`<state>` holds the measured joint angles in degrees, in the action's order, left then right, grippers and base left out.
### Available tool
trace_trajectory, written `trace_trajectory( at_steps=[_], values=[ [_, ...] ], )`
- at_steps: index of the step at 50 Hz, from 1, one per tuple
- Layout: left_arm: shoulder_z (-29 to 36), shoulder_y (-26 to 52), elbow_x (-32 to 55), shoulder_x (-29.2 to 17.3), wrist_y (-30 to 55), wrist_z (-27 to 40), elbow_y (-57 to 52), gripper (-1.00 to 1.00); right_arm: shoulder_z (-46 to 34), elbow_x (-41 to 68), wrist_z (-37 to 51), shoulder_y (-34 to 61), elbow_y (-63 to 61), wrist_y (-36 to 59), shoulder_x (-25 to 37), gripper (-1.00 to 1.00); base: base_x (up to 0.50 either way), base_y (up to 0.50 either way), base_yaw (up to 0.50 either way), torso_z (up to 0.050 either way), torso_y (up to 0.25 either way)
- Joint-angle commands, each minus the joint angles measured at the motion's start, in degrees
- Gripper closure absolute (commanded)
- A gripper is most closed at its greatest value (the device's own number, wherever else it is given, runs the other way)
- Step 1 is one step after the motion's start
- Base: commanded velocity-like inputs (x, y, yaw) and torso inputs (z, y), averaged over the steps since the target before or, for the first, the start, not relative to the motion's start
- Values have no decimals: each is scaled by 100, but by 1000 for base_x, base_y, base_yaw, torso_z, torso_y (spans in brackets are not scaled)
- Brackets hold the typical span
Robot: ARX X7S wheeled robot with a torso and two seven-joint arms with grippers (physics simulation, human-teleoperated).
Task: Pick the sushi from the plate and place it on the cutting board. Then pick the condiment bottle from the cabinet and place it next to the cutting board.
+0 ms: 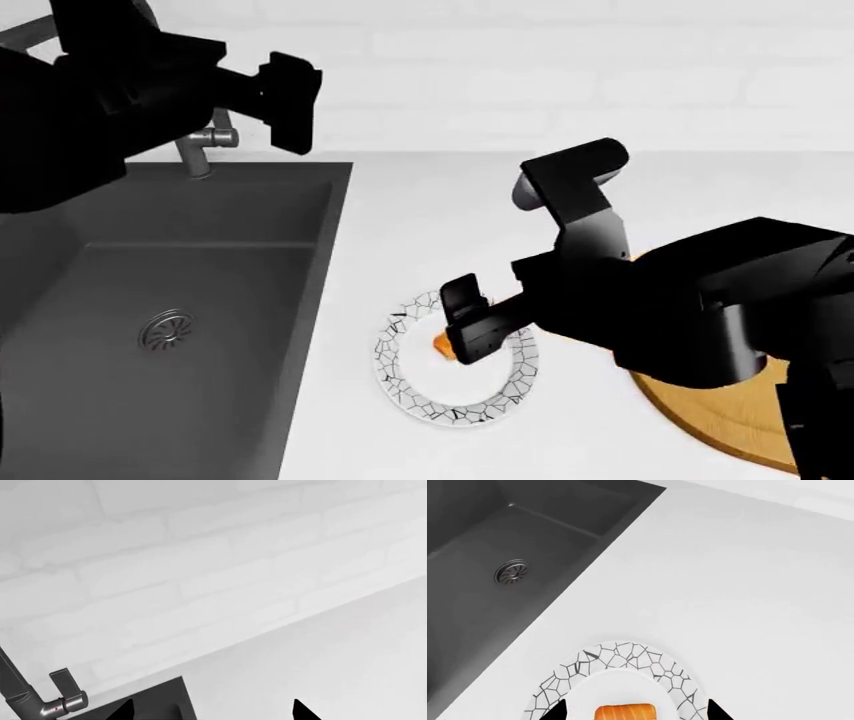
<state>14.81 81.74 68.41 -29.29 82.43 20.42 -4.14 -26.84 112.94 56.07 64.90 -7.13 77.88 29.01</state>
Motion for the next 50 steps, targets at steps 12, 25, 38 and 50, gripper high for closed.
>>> trace_trajectory(
  at_steps=[12, 25, 38, 50],
  values=[
    [130, -21, 98, -100, -122, 14, 28, -100, -440, -1047, -896, 63, 647, 110, -496, -100, 0, 0, 0, 0, 0],
    [181, -43, 163, -129, -175, 50, 34, -100, -681, -918, -774, -52, 674, 118, -522, -100, 0, 0, 0, 0, 0],
    [221, -45, 239, -169, -205, 86, 37, -100, -877, -677, -558, -132, 651, 97, -486, -100, 0, 0, 0, 0, 0],
    [250, -51, 317, -202, -232, 126, 35, -100, -993, -728, -611, -118, 681, 74, -477, -100, 0, 0, 0, 0, 0]
  ],
)
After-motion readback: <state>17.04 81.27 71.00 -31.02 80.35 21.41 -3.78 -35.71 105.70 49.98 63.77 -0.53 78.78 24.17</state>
